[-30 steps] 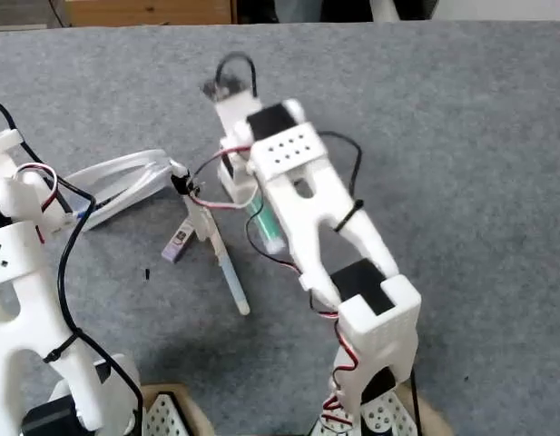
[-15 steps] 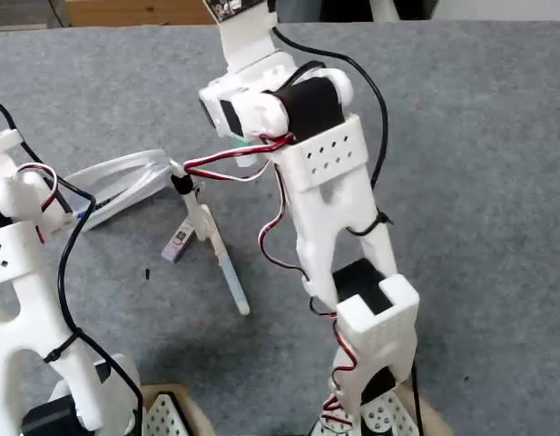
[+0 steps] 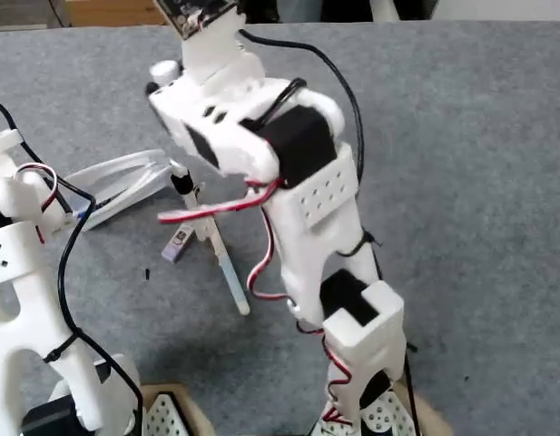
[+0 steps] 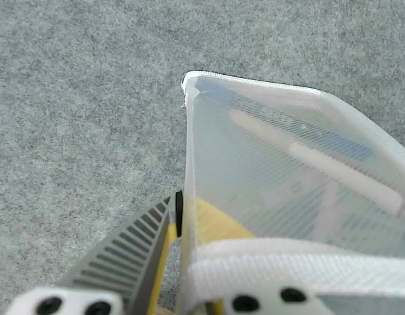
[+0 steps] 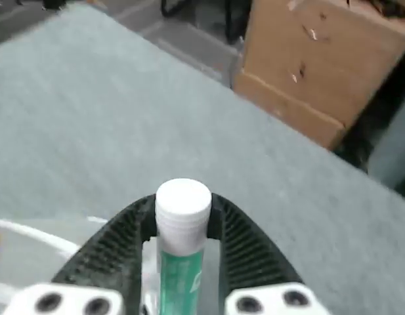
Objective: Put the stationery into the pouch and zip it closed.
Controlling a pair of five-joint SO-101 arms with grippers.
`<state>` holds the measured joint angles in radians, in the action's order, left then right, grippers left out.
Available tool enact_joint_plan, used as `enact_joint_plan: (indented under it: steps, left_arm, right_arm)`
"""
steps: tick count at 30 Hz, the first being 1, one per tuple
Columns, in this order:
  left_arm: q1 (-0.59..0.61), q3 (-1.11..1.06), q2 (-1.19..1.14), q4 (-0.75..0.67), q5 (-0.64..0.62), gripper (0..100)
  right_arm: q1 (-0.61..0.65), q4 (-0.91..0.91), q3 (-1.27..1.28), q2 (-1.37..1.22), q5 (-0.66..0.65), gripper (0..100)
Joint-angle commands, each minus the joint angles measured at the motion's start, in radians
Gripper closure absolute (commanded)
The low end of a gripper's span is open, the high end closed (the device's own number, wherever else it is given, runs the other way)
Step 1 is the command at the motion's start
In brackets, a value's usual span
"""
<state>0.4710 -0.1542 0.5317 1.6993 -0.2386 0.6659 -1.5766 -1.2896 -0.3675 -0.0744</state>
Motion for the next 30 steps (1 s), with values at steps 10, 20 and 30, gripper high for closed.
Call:
enact_joint_plan:
  steps: [10,20,30]
  left_arm:
    - [0.015,-0.035,0.005,-0.014,0.009,97]
    - [0.019,-0.002,0.003,-0.014,0.006,97]
    - [0.015,0.005,-0.002,-0.012,0.005,97]
  right_arm:
    - [0.141,0.129,-0.045,-0.062,0.078,98.6]
    - [0.135,0.097,-0.117,-0.074,0.206,98.6]
    - [0.209,-0.064,-0.34,-0.062,0.176,98.6]
